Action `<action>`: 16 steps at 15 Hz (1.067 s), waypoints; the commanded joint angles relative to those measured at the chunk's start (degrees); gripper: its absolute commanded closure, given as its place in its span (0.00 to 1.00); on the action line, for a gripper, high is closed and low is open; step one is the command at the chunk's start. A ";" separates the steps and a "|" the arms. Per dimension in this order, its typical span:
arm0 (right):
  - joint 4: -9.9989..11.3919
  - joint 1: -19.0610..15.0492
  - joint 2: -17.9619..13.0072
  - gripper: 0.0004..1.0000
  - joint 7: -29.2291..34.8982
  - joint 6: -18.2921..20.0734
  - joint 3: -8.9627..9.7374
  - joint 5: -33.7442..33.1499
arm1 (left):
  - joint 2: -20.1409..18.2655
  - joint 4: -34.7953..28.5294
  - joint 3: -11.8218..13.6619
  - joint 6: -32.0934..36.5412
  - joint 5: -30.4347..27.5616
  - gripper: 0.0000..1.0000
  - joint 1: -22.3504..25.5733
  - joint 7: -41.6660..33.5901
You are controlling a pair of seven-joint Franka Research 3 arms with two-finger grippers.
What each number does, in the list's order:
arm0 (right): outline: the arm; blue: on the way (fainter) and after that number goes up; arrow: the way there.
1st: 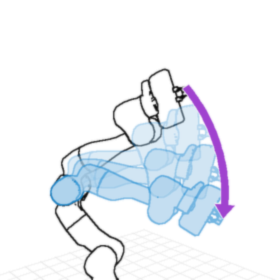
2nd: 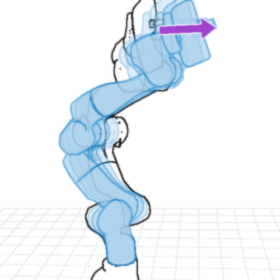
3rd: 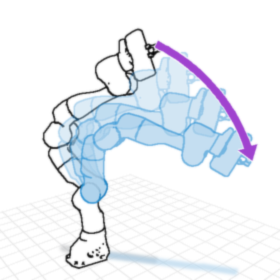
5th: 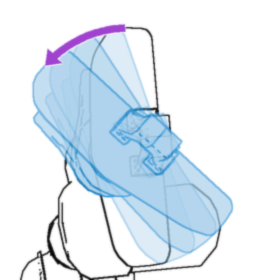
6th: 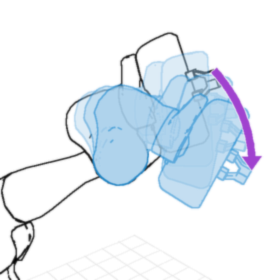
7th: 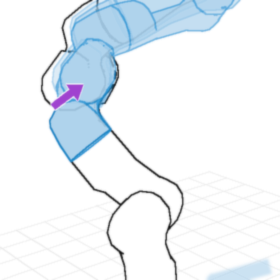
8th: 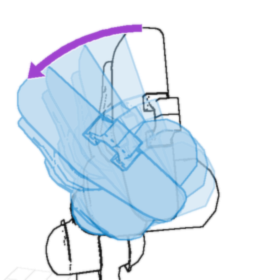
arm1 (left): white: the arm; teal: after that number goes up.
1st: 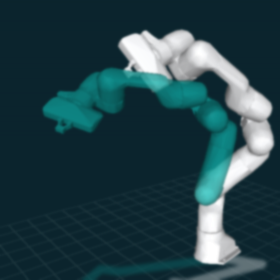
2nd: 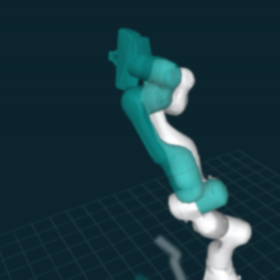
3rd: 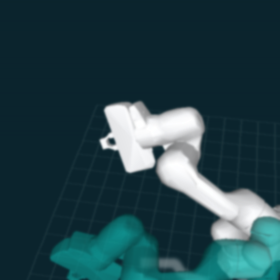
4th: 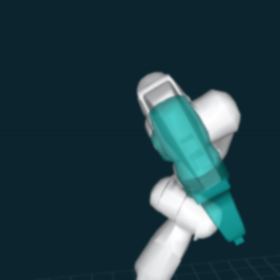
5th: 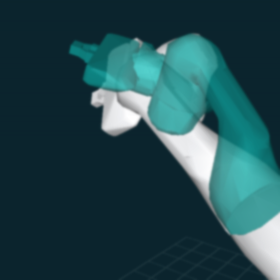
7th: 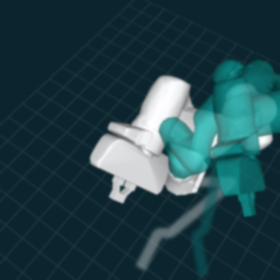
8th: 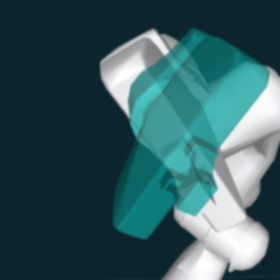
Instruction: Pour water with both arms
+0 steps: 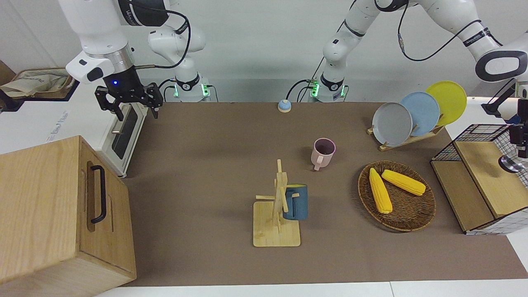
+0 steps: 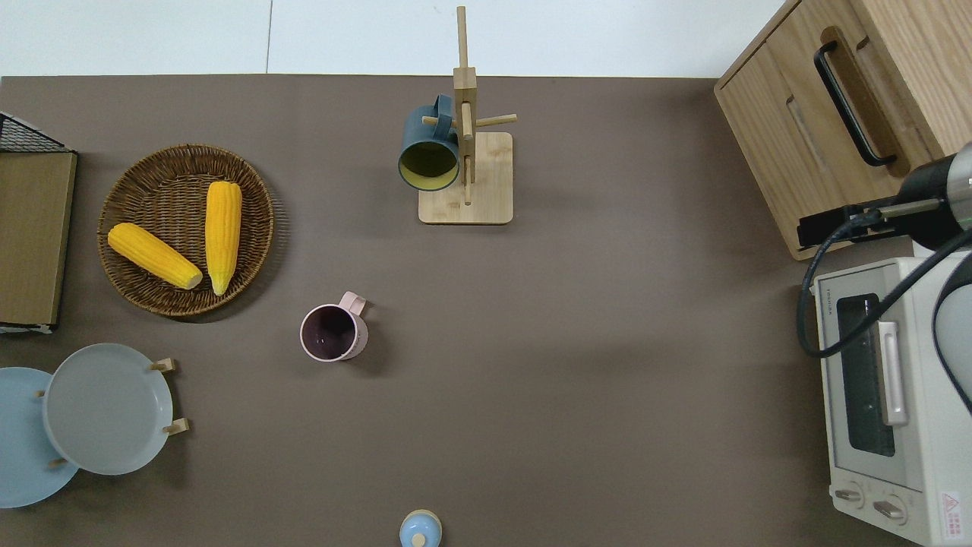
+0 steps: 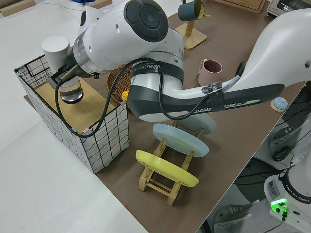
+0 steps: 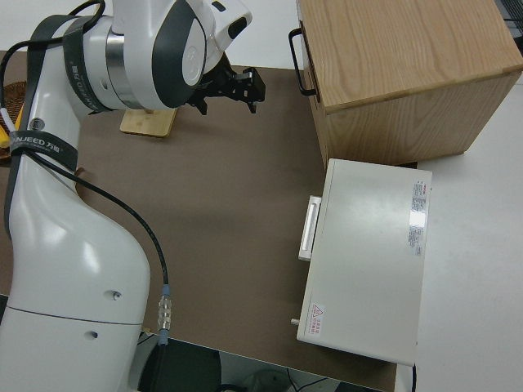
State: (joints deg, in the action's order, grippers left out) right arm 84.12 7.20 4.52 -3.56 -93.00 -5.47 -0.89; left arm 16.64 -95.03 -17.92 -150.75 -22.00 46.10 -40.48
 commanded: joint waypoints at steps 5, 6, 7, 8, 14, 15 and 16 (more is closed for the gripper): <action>-0.28 -0.17 -0.21 0.01 -0.39 0.71 0.11 0.98 | -2.23 -5.07 0.08 -0.24 -13.42 1.00 0.40 -17.61; -0.28 -0.17 -0.21 0.01 -0.40 0.71 0.02 0.98 | -2.23 -5.07 0.16 1.24 -13.42 1.00 0.40 -18.66; -0.28 -0.17 -0.21 0.01 -0.40 0.71 0.02 0.98 | -2.23 -5.07 0.25 2.47 -13.42 1.00 1.27 -19.63; -0.28 -0.17 -0.21 0.01 -0.31 0.71 0.02 0.98 | -2.23 -5.07 0.17 3.27 -13.42 1.00 1.80 -20.59; -0.28 -0.17 -0.21 0.01 -0.40 0.71 0.02 0.98 | -1.53 -5.07 0.25 3.89 -16.49 0.97 2.07 -22.89; -0.28 -0.17 -0.21 0.01 -0.31 0.71 0.02 0.98 | -1.52 -5.07 0.25 3.89 -16.58 0.81 2.07 -22.89; -0.28 -0.17 -0.21 0.01 -0.39 0.71 0.02 0.98 | -1.52 -5.07 0.25 3.89 -16.58 0.39 2.16 -22.80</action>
State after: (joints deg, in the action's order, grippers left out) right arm 84.12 7.20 4.52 -3.56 -93.00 -5.47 -0.89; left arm 16.56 -98.98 -17.69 -147.76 -36.94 47.55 -61.39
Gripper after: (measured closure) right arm 0.009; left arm 0.366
